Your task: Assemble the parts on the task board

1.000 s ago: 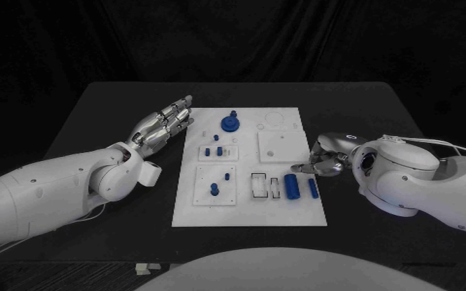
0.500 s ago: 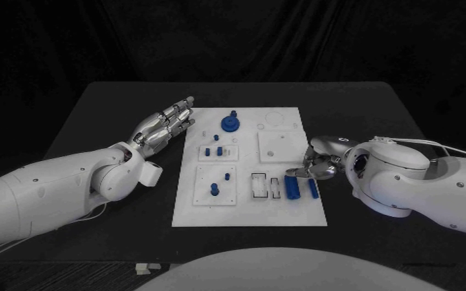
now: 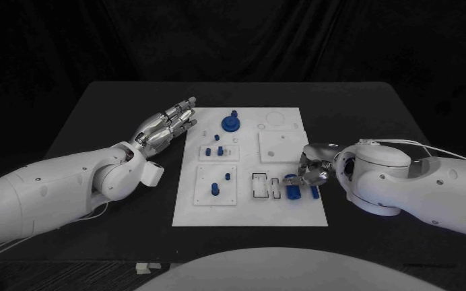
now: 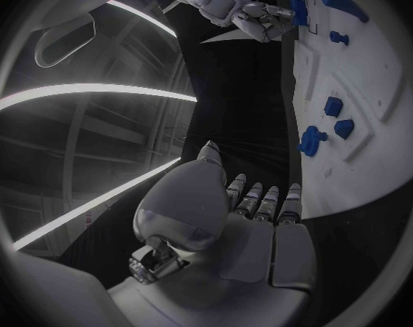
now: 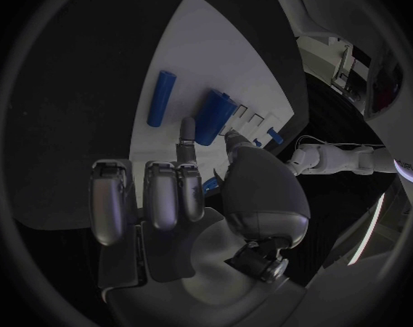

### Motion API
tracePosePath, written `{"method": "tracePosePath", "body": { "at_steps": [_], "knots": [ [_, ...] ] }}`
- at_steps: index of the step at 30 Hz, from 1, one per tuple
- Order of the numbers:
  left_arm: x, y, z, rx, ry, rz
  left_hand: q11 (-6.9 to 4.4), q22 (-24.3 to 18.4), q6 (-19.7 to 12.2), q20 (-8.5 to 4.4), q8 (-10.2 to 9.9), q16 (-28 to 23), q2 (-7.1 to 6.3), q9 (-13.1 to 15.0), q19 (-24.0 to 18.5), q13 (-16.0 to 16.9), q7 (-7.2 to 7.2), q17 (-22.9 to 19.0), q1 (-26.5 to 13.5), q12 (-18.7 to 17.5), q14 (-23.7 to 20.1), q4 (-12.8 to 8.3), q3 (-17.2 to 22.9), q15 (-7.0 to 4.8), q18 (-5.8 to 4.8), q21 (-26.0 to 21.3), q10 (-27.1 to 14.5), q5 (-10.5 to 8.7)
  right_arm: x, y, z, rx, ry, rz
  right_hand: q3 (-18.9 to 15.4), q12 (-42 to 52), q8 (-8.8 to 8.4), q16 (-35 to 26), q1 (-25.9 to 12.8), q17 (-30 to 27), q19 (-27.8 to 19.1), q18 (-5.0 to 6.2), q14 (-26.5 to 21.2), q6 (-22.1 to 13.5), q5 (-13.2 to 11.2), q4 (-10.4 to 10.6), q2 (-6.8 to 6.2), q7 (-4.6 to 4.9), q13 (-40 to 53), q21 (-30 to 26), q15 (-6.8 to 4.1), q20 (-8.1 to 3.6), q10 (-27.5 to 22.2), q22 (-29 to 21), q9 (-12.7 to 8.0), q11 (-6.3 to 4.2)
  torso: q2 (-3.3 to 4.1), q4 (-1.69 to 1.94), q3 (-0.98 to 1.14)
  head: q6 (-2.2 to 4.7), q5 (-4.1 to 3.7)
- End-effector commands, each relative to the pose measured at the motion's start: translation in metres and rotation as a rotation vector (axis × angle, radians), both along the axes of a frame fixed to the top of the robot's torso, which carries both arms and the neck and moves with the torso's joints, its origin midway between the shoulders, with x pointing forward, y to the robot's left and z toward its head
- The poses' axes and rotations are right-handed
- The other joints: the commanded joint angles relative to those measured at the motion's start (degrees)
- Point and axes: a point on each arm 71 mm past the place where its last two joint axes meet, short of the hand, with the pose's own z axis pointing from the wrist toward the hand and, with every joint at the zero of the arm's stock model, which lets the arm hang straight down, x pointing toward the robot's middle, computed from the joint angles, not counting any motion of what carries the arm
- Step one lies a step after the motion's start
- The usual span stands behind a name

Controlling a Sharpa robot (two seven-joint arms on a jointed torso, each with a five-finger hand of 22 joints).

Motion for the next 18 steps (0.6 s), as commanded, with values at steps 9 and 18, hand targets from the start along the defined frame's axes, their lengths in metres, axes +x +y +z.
{"method": "tracePosePath", "body": {
  "at_steps": [9,18],
  "knots": [
    [-0.0010,-0.0023,-0.0002,-0.017,0.007,-0.015,0.45,0.1,-0.1,0.55,0.0,-0.2,0.23,0.0,0.0,0.0,0.27,-0.1,0.3,-0.1,0.0,0.0,0.2,0.59,0.33,-0.2,0.0,0.44,-0.0018,0.0013,-0.0142,-0.086,0.073,0.013,-0.1,0.1,1.07,-0.3,1.7,11.1,4.9,-0.34,5.5,0.3,0.5,-0.3,-0.18,-0.20,15.1,-0.6,-0.55,-0.37,6.1,14.3,1.8,-0.69,-0.01,-0.06,0.03,-0.01,0.34],
    [-0.0015,-0.0021,-0.0007,-0.015,0.014,-0.018,-0.04,0.1,2.5,1.17,0.7,-0.2,0.27,0.4,0.0,0.1,4.29,-0.1,0.5,0.3,0.0,0.0,0.2,0.78,0.52,-0.1,0.1,0.62,-0.0032,0.0019,-0.0162,-0.061,0.068,0.011,2.8,0.1,1.17,-0.8,9.6,9.8,4.5,-0.13,5.2,-2.2,19.7,-5.5,0.71,-0.37,15.1,-1.4,-0.80,-0.65,6.1,14.0,5.1,-0.93,-0.01,-0.14,0.09,-0.01,0.69]
  ]
}}
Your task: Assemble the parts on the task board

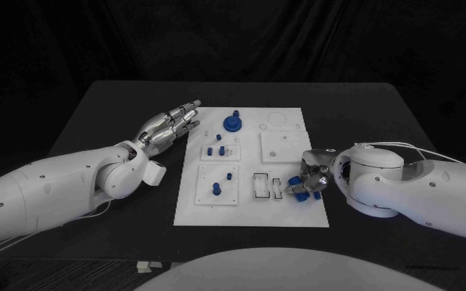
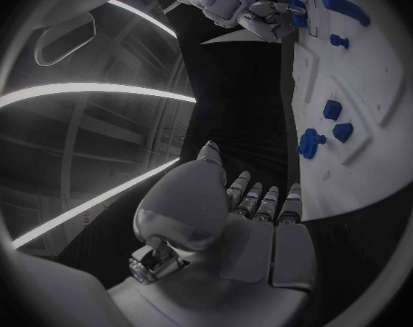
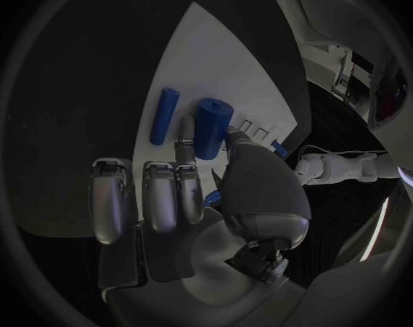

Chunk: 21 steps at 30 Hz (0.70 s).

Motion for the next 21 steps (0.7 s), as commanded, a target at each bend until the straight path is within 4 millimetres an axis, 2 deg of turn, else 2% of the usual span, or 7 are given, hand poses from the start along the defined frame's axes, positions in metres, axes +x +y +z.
{"method": "tracePosePath", "body": {
  "at_steps": [1,3,5,6,10,14,21],
  "knots": [
    [-0.001,-0.001,0.000,-0.015,0.002,-0.009,-0.04,0.1,0.0,0.34,0.2,-0.2,0.27,0.0,0.0,0.1,0.29,-0.1,0.5,0.3,-0.1,0.0,0.2,0.26,0.51,-0.1,0.1,0.35,-0.003,-0.003,-0.005,-0.014,0.020,-0.012,2.1,0.1,-0.60,-0.4,3.7,9.6,4.6,-0.09,5.1,-1.1,6.7,-2.4,0.81,-0.18,15.1,-0.5,-0.48,-0.41,6.1,14.0,0.4,-0.56,0.00,-0.02,0.02,-0.01,0.07],
    [-0.001,-0.001,0.000,-0.015,0.001,-0.008,-0.07,0.1,-0.2,0.34,0.2,-0.2,0.26,0.0,0.0,0.1,0.36,-0.1,0.5,0.2,-0.1,0.0,0.2,0.25,0.52,-0.1,0.1,0.36,-0.004,-0.003,-0.005,0.003,0.021,-0.020,4.6,0.1,-0.34,-0.5,5.6,9.4,4.5,-0.04,5.1,-1.5,13.5,-4.2,1.08,-0.29,15.1,-0.7,-0.56,-0.52,6.1,13.9,1.2,-0.68,0.00,-0.03,0.01,-0.01,0.16],
    [-0.001,-0.001,0.000,-0.015,0.001,-0.007,-0.07,0.1,-0.2,0.34,0.2,-0.2,0.26,0.0,0.0,0.1,0.36,-0.1,0.5,0.2,-0.1,0.0,0.2,0.25,0.52,-0.1,0.1,0.36,-0.005,-0.003,-0.004,0.027,0.026,-0.032,6.1,0.1,-0.23,-0.5,6.5,9.2,4.5,-0.02,5.1,-1.8,15.5,-5.2,1.20,-0.39,15.1,-0.8,-0.64,-0.52,6.1,13.9,1.6,-0.75,0.00,-0.03,0.01,-0.01,0.28],
    [-0.001,-0.001,0.000,-0.014,0.000,-0.006,-0.07,0.1,-0.2,0.34,0.2,-0.2,0.26,0.0,0.0,0.1,0.36,-0.1,0.5,0.2,-0.1,0.0,0.2,0.25,0.52,-0.1,0.1,0.36,-0.006,-0.003,-0.004,0.044,0.029,-0.042,7.9,0.1,0.11,-0.5,6.6,9.2,4.5,-0.01,5.0,-2.0,19.3,-5.8,1.02,-0.31,15.1,-0.8,-0.62,-0.55,6.1,13.9,2.2,-0.72,0.00,-0.03,0.01,-0.01,0.35],
    [-0.001,0.000,0.000,-0.013,0.000,-0.004,-0.11,0.1,-0.3,0.34,0.1,-0.2,0.23,0.0,0.0,0.1,0.23,-0.1,0.5,0.2,-0.1,0.0,0.2,0.25,0.52,-0.1,0.1,0.42,-0.009,-0.004,-0.001,0.111,0.050,-0.090,11.8,0.1,1.01,-0.6,6.4,8.9,4.3,0.06,5.0,-2.4,24.1,-7.3,0.82,-0.15,15.1,-1.1,-0.55,-0.51,6.1,13.8,3.8,-0.63,-0.02,-0.03,0.01,-0.01,0.71],
    [-0.001,0.000,0.000,-0.011,0.000,-0.002,-0.13,0.1,-0.4,0.34,0.1,-0.2,0.22,0.0,0.0,0.1,0.15,-0.1,0.5,0.2,-0.1,0.0,0.2,0.25,0.52,-0.1,0.1,0.46,-0.010,-0.005,0.007,0.206,0.085,-0.167,14.1,0.1,1.61,-0.6,5.0,8.8,4.2,0.11,5.0,-3.0,25.5,-7.9,0.58,0.02,15.1,-1.3,-0.42,-0.40,6.1,13.7,5.0,-0.50,-0.02,-0.03,0.03,-0.01,0.96],
    [0.000,0.000,0.000,-0.008,0.000,0.000,-0.15,0.1,-0.5,0.35,0.1,-0.2,0.21,0.0,0.0,0.1,0.08,-0.1,0.5,0.3,-0.1,0.0,0.2,0.25,0.52,-0.1,0.1,0.49,-0.007,-0.002,0.021,0.340,0.189,-0.297,15.3,0.1,2.25,-0.7,2.1,8.6,3.9,0.27,5.0,-3.7,20.4,-7.9,0.67,-0.03,15.1,-1.8,-0.38,-0.31,6.1,13.5,6.4,-0.51,-0.08,0.02,0.03,-0.01,0.96]
  ]
}}
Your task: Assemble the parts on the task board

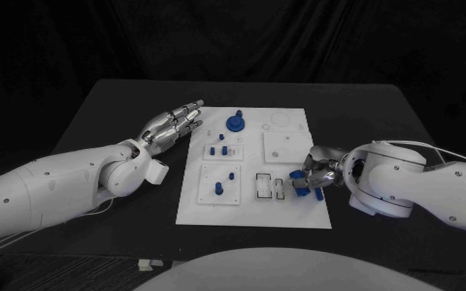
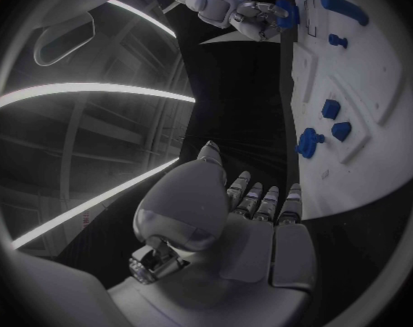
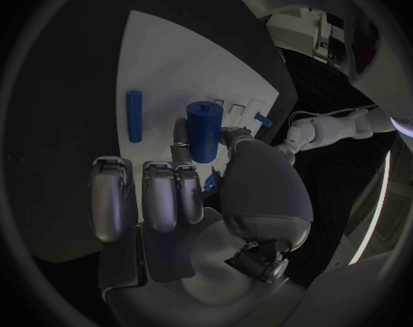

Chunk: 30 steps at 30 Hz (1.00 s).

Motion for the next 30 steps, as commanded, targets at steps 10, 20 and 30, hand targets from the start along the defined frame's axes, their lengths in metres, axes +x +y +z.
{"method": "tracePosePath", "body": {
  "at_steps": [10,20,30],
  "knots": [
    [0.001,-0.005,0.000,-0.014,-0.003,-0.006,-0.15,0.1,-0.5,0.35,0.1,-0.2,0.19,-0.1,0.0,0.1,0.01,-0.1,0.5,0.3,-0.1,0.0,0.2,0.26,0.52,-0.1,0.1,0.27,0.003,0.017,-0.004,0.150,0.207,-0.142,12.2,0.1,0.14,-0.7,-1.9,7.6,2.8,0.73,4.4,-1.8,-6.8,-11.1,2.33,0.40,15.1,-2.1,0.16,-0.02,6.1,12.9,1.0,0.01,-0.03,0.02,-0.09,-0.01,0.43],
    [0.001,-0.006,0.000,-0.015,-0.002,-0.010,-0.15,0.1,-0.5,0.35,0.1,-0.2,0.19,-0.1,0.0,0.1,0.01,-0.1,0.5,0.3,-0.1,0.0,0.2,0.26,0.52,-0.1,0.1,0.27,0.011,0.035,-0.010,0.120,0.213,-0.087,11.2,0.1,-0.80,-0.8,-4.1,7.1,2.4,0.96,4.4,-3.5,-14.5,-10.3,2.92,1.13,15.1,-3.1,0.71,0.48,6.1,12.5,0.7,0.68,0.02,0.05,-0.01,-0.01,0.66],
    [0.001,-0.007,0.000,-0.018,-0.001,-0.016,-0.16,0.1,-0.5,0.37,0.0,-0.2,0.16,-0.1,0.0,0.1,-0.11,-0.1,0.5,0.2,-0.1,0.0,0.2,0.29,0.52,-0.1,0.0,0.28,0.014,0.044,-0.016,0.081,0.212,-0.040,9.6,0.1,-1.41,-1.1,-5.5,6.4,2.0,1.19,4.2,-5.3,-21.2,-9.4,3.33,1.90,15.1,-4.0,1.28,1.01,6.1,12.2,0.5,1.37,0.04,-0.01,-0.03,-0.01,1.05]
  ]
}}
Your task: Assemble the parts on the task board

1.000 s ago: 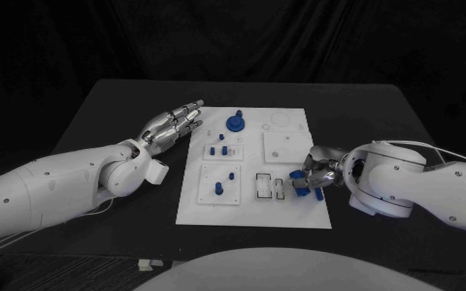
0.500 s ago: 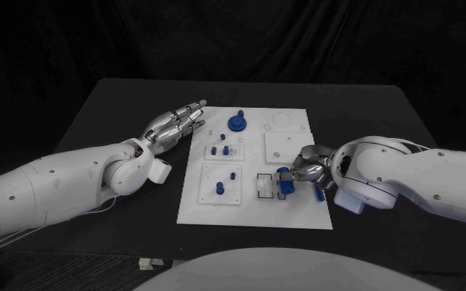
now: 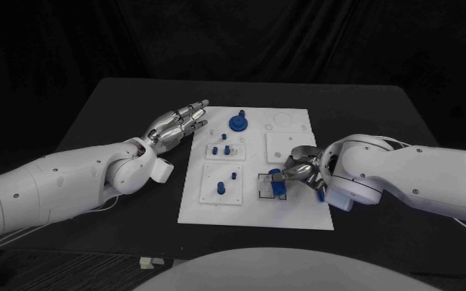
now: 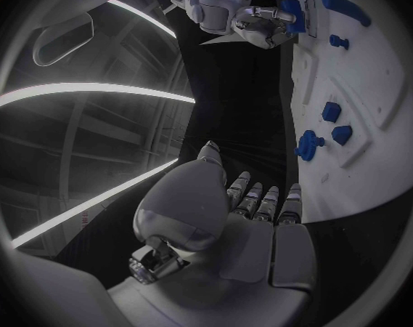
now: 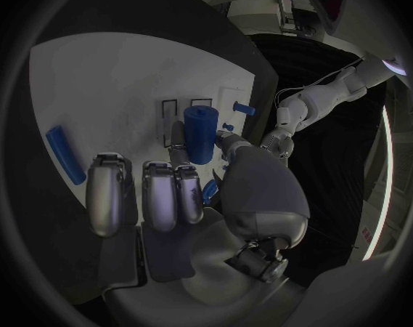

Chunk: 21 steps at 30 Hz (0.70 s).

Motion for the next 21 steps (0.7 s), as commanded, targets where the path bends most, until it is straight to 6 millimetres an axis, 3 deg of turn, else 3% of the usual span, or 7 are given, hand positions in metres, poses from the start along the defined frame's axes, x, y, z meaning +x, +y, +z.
{"method": "tracePosePath", "body": {
  "at_steps": [1,9,12,15,17,21],
  "knots": [
    [-0.0005,-0.0020,0.0006,-0.017,-0.003,-0.008,-0.15,0.1,-0.3,0.38,0.0,-0.2,0.16,-0.1,0.0,0.1,0.11,-0.1,0.5,0.2,-0.1,0.0,0.2,0.29,0.53,-0.1,0.1,0.28,-0.0012,-0.0004,-0.0045,-0.040,0.019,0.025,3.5,0.1,-0.24,-0.3,-0.8,6.4,2.0,1.20,4.5,-0.6,-1.8,-4.0,-0.12,0.01,15.1,-0.4,0.51,0.61,6.1,12.2,0.0,0.47,0.00,0.00,-0.02,-0.01,0.17],
    [-0.0007,-0.0020,0.0006,-0.017,-0.001,-0.009,-0.17,0.1,-0.3,0.39,0.0,-0.2,0.16,-0.1,0.0,0.1,0.09,-0.1,0.5,0.2,-0.1,0.0,0.2,0.32,0.53,-0.1,0.0,0.31,-0.0007,0.0025,-0.0084,-0.053,0.034,0.045,1.8,0.1,-0.40,-0.4,-2.1,6.0,1.8,1.31,4.5,-1.6,-6.0,-2.9,0.07,0.45,15.1,-0.9,0.84,0.93,6.1,12.1,-0.2,0.86,-0.02,-0.01,-0.02,-0.01,0.40],
    [-0.0006,-0.0024,0.0005,-0.017,0.000,-0.011,-0.17,0.1,-0.3,0.39,0.0,-0.2,0.16,-0.1,0.0,0.1,0.09,-0.1,0.5,0.2,-0.1,0.0,0.2,0.32,0.53,-0.1,0.0,0.31,-0.0007,0.0034,-0.0091,-0.056,0.039,0.052,0.2,0.1,-0.26,-0.4,-3.7,5.9,1.7,1.40,4.4,-1.9,-10.3,-1.6,0.18,0.55,15.1,-1.3,0.99,1.10,6.1,12.0,-0.4,0.99,-0.03,0.00,-0.02,-0.01,0.46],
    [-0.0007,-0.0026,0.0004,-0.018,0.001,-0.012,-0.20,0.1,-0.3,0.42,0.0,-0.2,0.18,-0.1,0.0,0.1,0.08,-0.1,0.5,0.2,-0.1,0.0,0.2,0.38,0.52,-0.1,0.0,0.34,-0.0008,0.0044,-0.0097,-0.057,0.042,0.058,-0.7,0.1,-0.12,-0.4,-4.5,5.9,1.7,1.42,4.4,-2.1,-12.4,-0.8,0.31,0.55,15.1,-1.4,1.00,1.14,6.1,12.0,-0.5,1.00,-0.02,-0.02,-0.02,-0.01,0.47],
    [-0.0007,-0.0028,0.0003,-0.018,0.002,-0.013,-0.23,0.1,-0.3,0.45,0.0,-0.2,0.21,0.0,0.0,0.1,0.11,-0.1,0.6,0.2,-0.1,0.0,0.2,0.44,0.52,-0.1,0.0,0.38,-0.0008,0.0048,-0.0099,-0.057,0.043,0.059,-2.1,0.1,0.05,-0.5,-5.7,5.7,1.6,1.47,4.4,-2.3,-15.2,0.3,0.46,0.56,15.1,-1.6,1.01,1.16,6.1,11.9,-0.7,1.01,-0.03,-0.01,-0.02,-0.01,0.50],
    [-0.0007,-0.0031,0.0002,-0.017,0.004,-0.015,-0.49,0.1,-0.1,0.55,0.1,-0.2,0.26,0.0,0.0,0.1,0.48,-0.1,0.6,0.2,-0.1,0.0,0.3,0.59,0.51,-0.1,0.0,0.45,-0.0005,0.0054,-0.0104,-0.055,0.042,0.061,-3.7,0.1,0.38,-0.5,-7.0,5.6,1.5,1.53,4.4,-2.4,-16.0,1.9,1.14,0.54,15.1,-1.9,1.00,1.16,6.1,11.8,-0.8,1.01,-0.02,-0.02,-0.03,-0.01,0.64]
  ]
}}
